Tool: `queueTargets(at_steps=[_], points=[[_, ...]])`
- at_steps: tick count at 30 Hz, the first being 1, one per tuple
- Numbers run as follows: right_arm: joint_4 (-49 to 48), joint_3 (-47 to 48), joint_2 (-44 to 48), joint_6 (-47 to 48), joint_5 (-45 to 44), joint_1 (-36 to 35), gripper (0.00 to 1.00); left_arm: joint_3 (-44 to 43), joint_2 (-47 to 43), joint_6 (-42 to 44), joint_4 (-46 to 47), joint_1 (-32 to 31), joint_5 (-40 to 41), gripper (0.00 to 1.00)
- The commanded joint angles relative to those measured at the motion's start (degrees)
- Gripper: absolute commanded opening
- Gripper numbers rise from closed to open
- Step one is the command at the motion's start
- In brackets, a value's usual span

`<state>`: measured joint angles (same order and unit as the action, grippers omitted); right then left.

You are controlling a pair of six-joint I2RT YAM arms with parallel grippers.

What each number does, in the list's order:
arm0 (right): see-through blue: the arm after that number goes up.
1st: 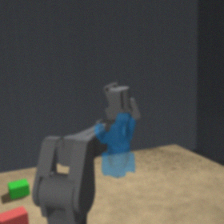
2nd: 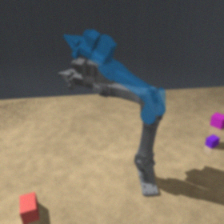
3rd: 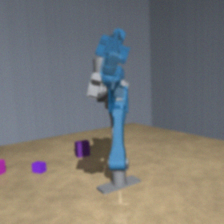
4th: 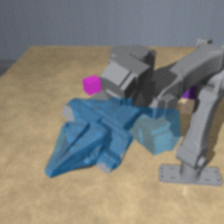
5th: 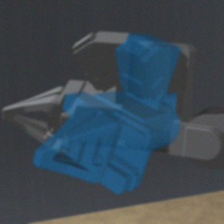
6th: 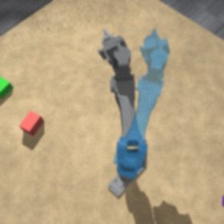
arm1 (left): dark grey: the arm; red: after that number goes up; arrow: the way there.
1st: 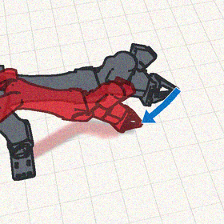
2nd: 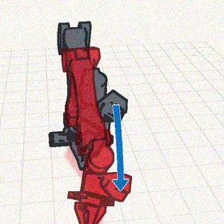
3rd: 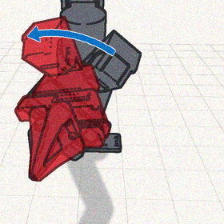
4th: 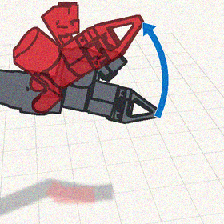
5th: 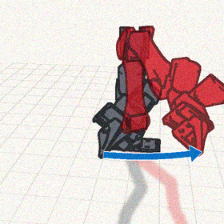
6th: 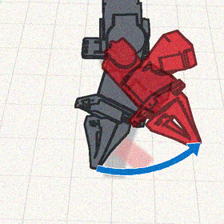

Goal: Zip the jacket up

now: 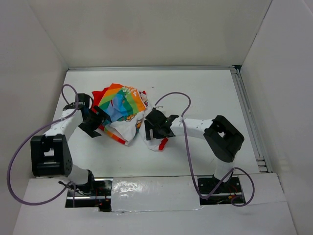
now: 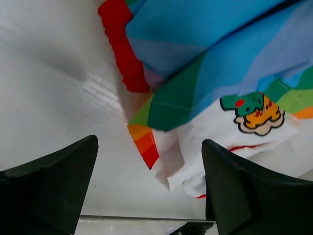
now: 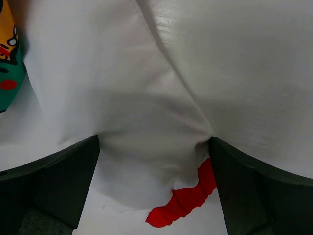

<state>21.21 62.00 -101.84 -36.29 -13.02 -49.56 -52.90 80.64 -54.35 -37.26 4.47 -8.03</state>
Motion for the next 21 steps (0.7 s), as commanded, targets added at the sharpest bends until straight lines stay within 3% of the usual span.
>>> queueTargets(at_steps=[1,4,6,7,9,10,11,12,17,21], points=[[0.32,3.83,-1.78,-0.70,-0.51,-1.06,1.00,-5.01,6.78,1.51,3.67,0.19,-0.14,0.99],[0.32,3.40,-2.05,-1.59,-2.36,-1.06,0.96,-7.91,11.89,3.80,5.61,0.19,-2.15,0.99],[0.06,3.22,-1.43,-1.50,-3.50,-0.80,0.89,-8.97,13.39,5.12,7.45,-0.25,-3.13,0.89],[0.32,3.39,-1.43,-1.93,-4.12,-0.63,0.67,-9.41,14.53,6.43,8.42,-0.25,-3.30,0.78],[1.02,3.66,-1.34,-2.29,-5.69,0.25,0.50,-11.77,15.94,6.53,7.55,-0.34,-3.05,0.32],[1.20,4.09,-1.08,-2.64,-5.97,1.65,0.33,-12.74,17.43,6.71,6.33,-0.34,-2.78,0.10],[1.46,4.36,-0.56,-2.56,-5.97,2.70,0.23,-14.84,18.05,7.06,5.97,-0.34,-2.95,0.00],[2.25,4.80,-0.12,-2.64,-6.06,3.93,0.00,-15.73,18.41,8.45,6.31,-0.34,-4.00,0.00],[4.19,13.57,5.94,2.01,-5.27,14.30,0.00,-25.30,13.50,13.65,6.93,-1.22,-13.48,0.00],[6.90,27.50,10.08,6.14,-7.19,20.10,0.00,-36.61,6.56,15.24,8.86,-1.57,-26.13,0.00]])
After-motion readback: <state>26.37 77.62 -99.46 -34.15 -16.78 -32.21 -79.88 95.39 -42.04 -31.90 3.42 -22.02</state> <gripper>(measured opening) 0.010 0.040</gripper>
